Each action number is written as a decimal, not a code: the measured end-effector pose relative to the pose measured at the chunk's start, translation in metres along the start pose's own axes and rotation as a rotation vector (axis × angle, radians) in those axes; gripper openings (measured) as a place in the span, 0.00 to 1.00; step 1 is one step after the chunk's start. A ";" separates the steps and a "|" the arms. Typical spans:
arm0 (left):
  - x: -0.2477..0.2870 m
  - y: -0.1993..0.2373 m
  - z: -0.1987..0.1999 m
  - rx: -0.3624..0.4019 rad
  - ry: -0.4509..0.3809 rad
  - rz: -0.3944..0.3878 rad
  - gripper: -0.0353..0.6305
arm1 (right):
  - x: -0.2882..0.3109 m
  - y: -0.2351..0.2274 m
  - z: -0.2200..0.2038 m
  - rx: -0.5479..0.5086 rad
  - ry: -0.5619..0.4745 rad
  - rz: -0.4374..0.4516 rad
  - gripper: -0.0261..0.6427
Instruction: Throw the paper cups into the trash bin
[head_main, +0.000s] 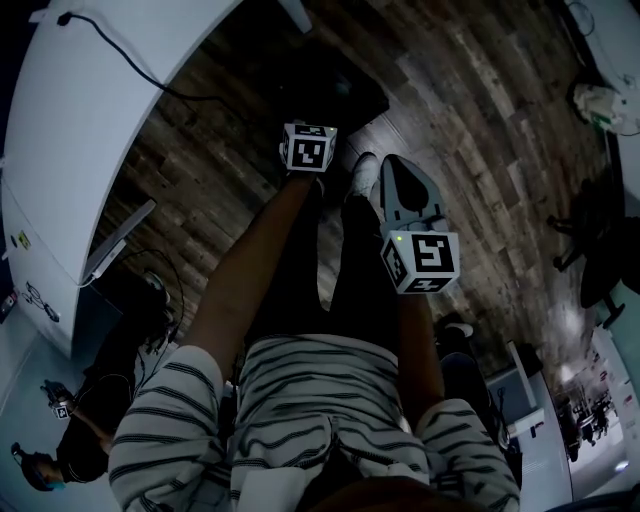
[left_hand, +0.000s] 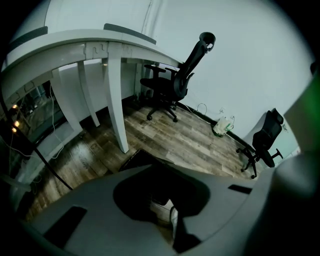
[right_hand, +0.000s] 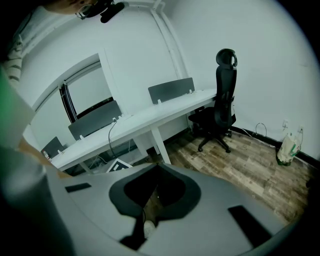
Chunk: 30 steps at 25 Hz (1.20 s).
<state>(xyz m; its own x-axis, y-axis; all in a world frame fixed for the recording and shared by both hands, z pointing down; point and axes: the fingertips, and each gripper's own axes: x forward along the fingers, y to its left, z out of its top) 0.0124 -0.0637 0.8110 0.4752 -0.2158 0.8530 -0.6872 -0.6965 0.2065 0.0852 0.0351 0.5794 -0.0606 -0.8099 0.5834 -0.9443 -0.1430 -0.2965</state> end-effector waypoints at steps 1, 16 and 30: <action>-0.004 -0.001 0.004 -0.003 -0.009 0.004 0.13 | -0.001 0.001 0.002 -0.005 -0.001 0.002 0.06; -0.090 -0.019 0.066 -0.004 -0.158 0.006 0.09 | -0.024 0.018 0.051 -0.071 -0.046 0.042 0.06; -0.208 -0.028 0.134 -0.042 -0.390 0.035 0.09 | -0.045 0.044 0.115 -0.117 -0.117 0.124 0.06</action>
<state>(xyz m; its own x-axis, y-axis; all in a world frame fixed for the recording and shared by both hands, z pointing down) 0.0068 -0.0912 0.5638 0.6184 -0.4888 0.6153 -0.7250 -0.6569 0.2068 0.0838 -0.0001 0.4530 -0.1473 -0.8785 0.4544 -0.9636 0.0237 -0.2665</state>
